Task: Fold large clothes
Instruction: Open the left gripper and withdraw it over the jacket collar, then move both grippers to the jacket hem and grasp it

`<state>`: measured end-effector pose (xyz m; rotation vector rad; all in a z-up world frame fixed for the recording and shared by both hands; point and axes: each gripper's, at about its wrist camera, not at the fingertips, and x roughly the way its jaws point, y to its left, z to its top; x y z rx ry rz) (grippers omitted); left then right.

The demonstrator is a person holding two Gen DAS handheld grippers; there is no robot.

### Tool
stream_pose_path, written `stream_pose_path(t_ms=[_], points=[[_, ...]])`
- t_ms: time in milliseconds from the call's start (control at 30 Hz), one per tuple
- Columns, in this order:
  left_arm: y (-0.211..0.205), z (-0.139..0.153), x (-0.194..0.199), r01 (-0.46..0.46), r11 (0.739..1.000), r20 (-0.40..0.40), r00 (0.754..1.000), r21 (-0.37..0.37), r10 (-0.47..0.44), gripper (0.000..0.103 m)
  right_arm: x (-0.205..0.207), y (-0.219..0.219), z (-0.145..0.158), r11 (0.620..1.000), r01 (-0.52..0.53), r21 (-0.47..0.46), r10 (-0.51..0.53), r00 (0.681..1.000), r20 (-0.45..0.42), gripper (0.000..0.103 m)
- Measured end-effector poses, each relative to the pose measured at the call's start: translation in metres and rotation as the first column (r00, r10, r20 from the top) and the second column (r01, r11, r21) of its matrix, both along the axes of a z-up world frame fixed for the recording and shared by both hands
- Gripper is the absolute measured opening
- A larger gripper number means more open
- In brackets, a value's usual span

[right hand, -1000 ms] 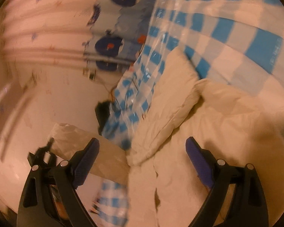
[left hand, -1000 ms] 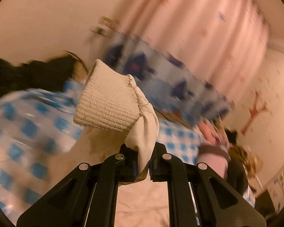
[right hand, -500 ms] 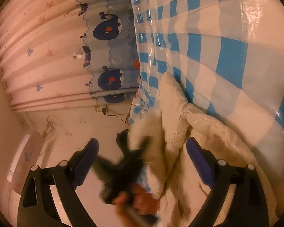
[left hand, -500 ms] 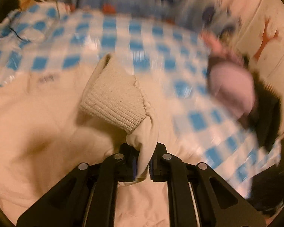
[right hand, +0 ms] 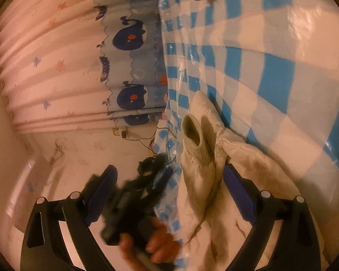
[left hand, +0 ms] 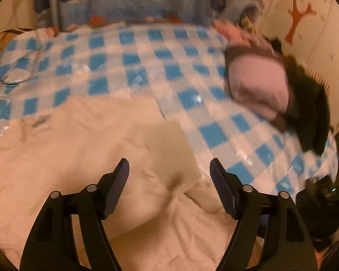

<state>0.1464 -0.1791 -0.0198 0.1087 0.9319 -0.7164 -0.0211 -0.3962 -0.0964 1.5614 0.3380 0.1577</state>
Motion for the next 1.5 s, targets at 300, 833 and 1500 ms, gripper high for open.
stream_pose_path(t_ms=[300,833,1500], points=[[0.185,0.032,0.054,-0.314,0.939,0.011,0.948,-0.138,0.319,0.079,0.11,0.059,0.103,0.807,-0.28,-0.52,0.323,0.946,-0.009,0.091],[0.234,-0.068,0.102,-0.381,0.923,-0.095,0.918,0.047,0.384,0.084,0.187,0.03,-0.008,0.621,-0.56,-0.548,0.323,0.82,-0.472,0.083],[0.469,-0.08,-0.143,-0.558,0.83,-0.419,0.756,-0.01,0.503,0.089,-0.101,-0.002,0.005,0.638,-0.715,-0.287,0.567,0.688,-0.454,0.09]])
